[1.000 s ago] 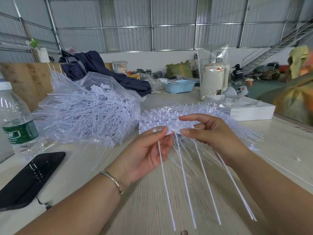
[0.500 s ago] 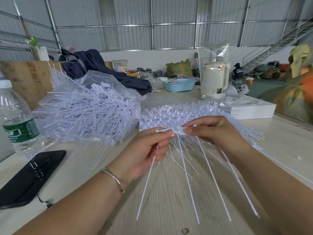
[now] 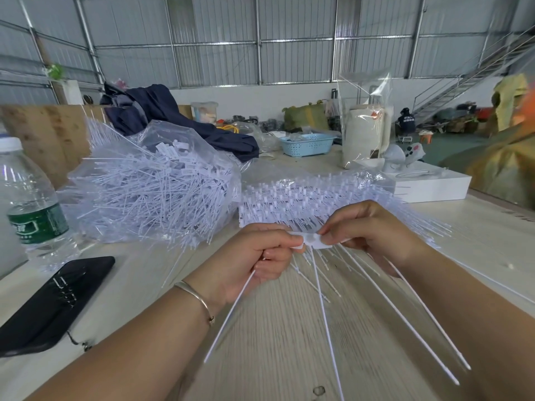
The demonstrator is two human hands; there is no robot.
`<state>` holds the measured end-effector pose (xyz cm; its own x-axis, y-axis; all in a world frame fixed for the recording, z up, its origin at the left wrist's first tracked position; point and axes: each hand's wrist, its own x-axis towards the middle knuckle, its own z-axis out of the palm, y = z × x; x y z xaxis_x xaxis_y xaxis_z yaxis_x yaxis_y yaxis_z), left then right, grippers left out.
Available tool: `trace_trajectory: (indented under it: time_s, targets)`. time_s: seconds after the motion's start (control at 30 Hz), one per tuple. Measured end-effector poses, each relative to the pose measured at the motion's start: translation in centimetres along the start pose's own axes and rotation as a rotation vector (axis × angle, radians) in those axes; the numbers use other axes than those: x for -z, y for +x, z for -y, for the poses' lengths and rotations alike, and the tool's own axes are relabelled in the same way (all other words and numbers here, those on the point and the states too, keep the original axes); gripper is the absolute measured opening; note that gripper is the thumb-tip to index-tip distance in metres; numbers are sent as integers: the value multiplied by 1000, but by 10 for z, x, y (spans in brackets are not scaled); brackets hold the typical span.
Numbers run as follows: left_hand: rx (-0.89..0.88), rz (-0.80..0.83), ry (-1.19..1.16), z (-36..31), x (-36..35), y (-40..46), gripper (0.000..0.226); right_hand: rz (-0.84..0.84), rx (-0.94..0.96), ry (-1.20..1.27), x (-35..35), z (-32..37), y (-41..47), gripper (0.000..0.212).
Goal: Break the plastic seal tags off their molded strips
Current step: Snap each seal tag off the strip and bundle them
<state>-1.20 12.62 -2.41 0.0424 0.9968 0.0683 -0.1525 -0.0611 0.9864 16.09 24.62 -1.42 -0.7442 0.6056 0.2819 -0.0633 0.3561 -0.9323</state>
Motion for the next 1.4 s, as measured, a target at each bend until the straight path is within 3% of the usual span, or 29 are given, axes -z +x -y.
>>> trace_trajectory:
  time_s: [0.17, 0.37, 0.5, 0.6, 0.7, 0.73, 0.83, 0.93, 1.1, 1.17, 1.27, 1.33, 1.4]
  targets:
    - [7, 1, 112, -4, 0, -2, 25, 71, -26, -56, -4, 0, -1, 16]
    - [93, -12, 255, 2, 3, 1, 27, 88, -7, -105, -1, 0, -1, 35]
    - [186, 88, 323, 0, 4, 2, 13, 165, -17, -123, -5, -2, -2, 36]
    - [297, 214, 448, 0, 7, -3, 19, 257, -15, -179, -9, -2, -1, 27]
    - [390, 322, 620, 7, 3, -8, 11, 174, -19, -154, 6, -3, 0, 25]
    - [380, 307, 593, 8, 2, -9, 3, 132, -21, -122, 12, -4, 0, 26]
    - [279, 217, 361, 8, 7, -2, 30, 40, 8, -39, 16, -7, 1, 21]
    - [190, 148, 160, 6, 13, -1, 32, 15, 38, 24, 8, -7, 3, 9]
    - [176, -6, -98, 11, 17, 3, 45, -32, -13, 50, 4, -7, 3, 22]
    - [195, -77, -190, 11, 16, 5, 40, -76, -41, 24, 3, -7, 3, 28]
    - [243, -121, -244, 11, 13, 6, 25, -121, 11, -29, -1, -7, 2, 10]
    - [254, -175, -228, 11, 12, 7, 36, -136, 57, -79, -3, -9, 1, 22]
    - [220, -213, -197, 10, 13, 8, 51, -116, 73, -148, -9, -10, 0, 21]
